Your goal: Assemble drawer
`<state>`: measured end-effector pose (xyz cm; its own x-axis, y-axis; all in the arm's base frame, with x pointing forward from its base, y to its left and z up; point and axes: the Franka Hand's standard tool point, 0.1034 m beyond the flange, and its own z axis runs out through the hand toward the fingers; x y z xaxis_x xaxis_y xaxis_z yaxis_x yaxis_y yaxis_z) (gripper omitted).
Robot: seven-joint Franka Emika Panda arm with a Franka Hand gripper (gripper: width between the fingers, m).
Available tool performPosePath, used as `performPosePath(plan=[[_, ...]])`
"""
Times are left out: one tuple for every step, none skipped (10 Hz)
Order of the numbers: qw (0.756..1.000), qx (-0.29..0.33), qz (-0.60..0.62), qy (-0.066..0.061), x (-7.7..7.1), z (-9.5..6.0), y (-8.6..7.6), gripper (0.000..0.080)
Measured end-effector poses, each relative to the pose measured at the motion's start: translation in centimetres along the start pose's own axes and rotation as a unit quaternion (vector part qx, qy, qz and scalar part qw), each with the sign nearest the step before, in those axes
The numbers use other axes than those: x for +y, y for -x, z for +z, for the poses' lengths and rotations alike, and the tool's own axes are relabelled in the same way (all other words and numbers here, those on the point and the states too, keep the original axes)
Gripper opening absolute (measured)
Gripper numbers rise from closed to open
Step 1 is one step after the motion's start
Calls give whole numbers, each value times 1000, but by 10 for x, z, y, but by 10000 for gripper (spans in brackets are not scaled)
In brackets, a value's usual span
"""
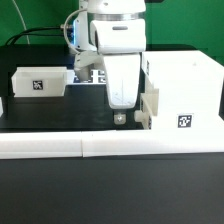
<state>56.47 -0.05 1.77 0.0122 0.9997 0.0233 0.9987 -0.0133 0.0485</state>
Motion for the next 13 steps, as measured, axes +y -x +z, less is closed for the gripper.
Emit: performPosePath(plan=[[1000, 2, 7, 19, -2, -2, 3, 648], [999, 4, 9, 31, -8, -2, 5, 648], [1000, 4, 11, 28, -12, -1, 7, 648], [1000, 4, 11, 28, -12, -1, 6, 648], [1000, 4, 11, 28, -12, -1, 6, 648], [999, 3, 15, 30, -14, -3, 11, 648], [999, 1, 27, 34, -19, -8, 20, 648], [998, 3, 51, 48, -27, -15, 28, 648], [994, 5, 96, 50, -33, -18, 29, 648], [988, 9, 144, 50, -35, -20, 28, 648], [984, 10, 168, 49, -34, -19, 27, 648], [978, 13, 205, 48, -34, -18, 27, 648], [973, 15, 225, 48, -34, -18, 27, 648]])
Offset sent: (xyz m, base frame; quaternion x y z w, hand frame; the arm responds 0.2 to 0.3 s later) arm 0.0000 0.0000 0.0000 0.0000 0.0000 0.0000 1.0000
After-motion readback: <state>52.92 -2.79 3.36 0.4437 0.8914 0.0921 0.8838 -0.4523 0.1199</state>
